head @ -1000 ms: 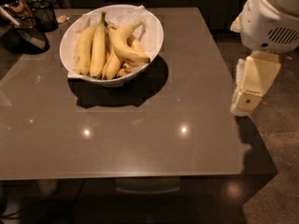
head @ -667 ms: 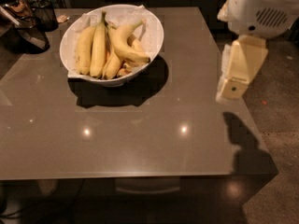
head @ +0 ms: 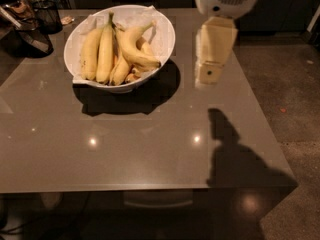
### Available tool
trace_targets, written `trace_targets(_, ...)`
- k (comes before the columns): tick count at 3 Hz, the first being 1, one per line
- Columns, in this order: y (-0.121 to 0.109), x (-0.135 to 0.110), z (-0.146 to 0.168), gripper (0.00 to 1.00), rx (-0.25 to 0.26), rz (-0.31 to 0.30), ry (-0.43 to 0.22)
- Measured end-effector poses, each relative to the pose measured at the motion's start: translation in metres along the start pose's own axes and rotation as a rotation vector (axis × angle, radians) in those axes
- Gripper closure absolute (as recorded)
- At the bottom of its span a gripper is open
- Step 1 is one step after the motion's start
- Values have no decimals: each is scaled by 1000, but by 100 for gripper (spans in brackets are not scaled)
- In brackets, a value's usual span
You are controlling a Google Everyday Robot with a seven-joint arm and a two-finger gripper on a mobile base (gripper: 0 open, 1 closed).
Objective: Pick banana from white bowl
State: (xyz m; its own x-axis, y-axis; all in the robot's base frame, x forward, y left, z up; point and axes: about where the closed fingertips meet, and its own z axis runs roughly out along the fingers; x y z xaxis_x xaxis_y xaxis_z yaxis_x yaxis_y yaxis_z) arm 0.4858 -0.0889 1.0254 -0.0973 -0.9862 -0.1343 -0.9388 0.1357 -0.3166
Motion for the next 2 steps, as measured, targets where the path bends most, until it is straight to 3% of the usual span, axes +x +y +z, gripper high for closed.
trace_targets(1, -4, -3, 0, 0, 12, 2, -27)
trace_targets(2, -14, -29, 1, 0, -13, 18, -79)
